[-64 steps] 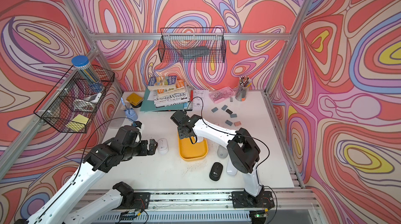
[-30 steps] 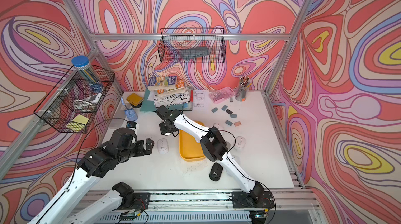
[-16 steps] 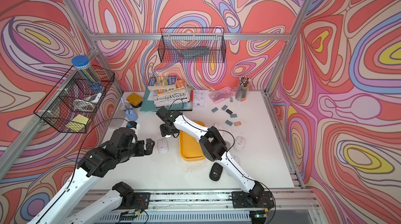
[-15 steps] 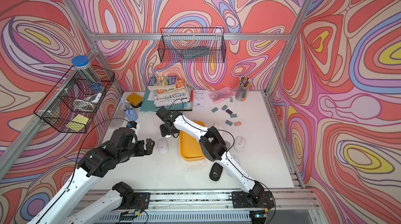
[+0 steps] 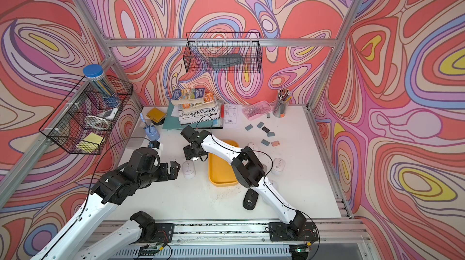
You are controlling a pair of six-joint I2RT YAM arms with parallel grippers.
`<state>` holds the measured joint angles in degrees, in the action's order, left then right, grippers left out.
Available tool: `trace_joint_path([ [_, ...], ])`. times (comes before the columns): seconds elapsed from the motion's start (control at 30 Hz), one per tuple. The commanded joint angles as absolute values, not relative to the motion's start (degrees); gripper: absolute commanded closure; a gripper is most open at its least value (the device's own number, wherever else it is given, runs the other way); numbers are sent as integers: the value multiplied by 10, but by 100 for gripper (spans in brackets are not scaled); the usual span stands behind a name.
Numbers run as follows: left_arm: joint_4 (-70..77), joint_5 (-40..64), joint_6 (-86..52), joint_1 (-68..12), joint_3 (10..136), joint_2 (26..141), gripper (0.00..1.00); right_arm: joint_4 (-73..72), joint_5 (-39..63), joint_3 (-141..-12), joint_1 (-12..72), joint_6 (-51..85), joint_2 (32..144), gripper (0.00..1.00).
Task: Take out the mouse from the storage box
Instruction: Place the mouse at the center of the board, then pick up the mouse from the storage box.
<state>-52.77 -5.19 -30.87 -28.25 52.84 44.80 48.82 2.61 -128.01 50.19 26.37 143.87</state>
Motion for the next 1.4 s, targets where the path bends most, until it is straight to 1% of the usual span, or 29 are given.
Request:
trace_joint_path([
  [0.0, -534, -49, -306, -282, 523, 452, 1, 433, 3, -1236, 510, 276, 1335, 25],
  [0.1, -535, -49, -306, -282, 524, 451, 1, 407, -38, -1167, 510, 279, 1256, 25],
  [0.17, -533, -48, -306, -283, 523, 448, 1, 406, -56, -1135, 511, 273, 1223, 25],
  [0.33, -531, -45, -303, -282, 525, 452, 1, 433, -37, -1122, 511, 271, 1230, 27],
  [0.4, -533, -46, -304, -283, 527, 453, 1, 440, -68, -1101, 511, 276, 1224, 27],
  [0.57, -528, -42, -305, -282, 520, 444, 1, 505, -209, -1044, 510, 258, 1202, 26],
  [0.73, -533, -41, -304, -282, 524, 452, 1, 484, -241, -945, 511, 277, 1150, 26],
  [0.83, -532, -42, -304, -282, 523, 452, 1, 471, -255, -902, 510, 284, 1140, 26],
  [1.0, -532, -43, -306, -282, 521, 452, 1, 426, -239, -854, 501, 288, 1133, 27],
  [1.1, -531, -44, -305, -282, 522, 454, 1, 360, -178, -827, 501, 277, 1091, 28],
  [1.23, -532, -44, -304, -282, 525, 459, 1, 355, -111, -864, 502, 276, 1103, 29],
  [1.37, -533, -47, -304, -283, 524, 456, 1, 374, -57, -925, 502, 290, 1167, 32],
])
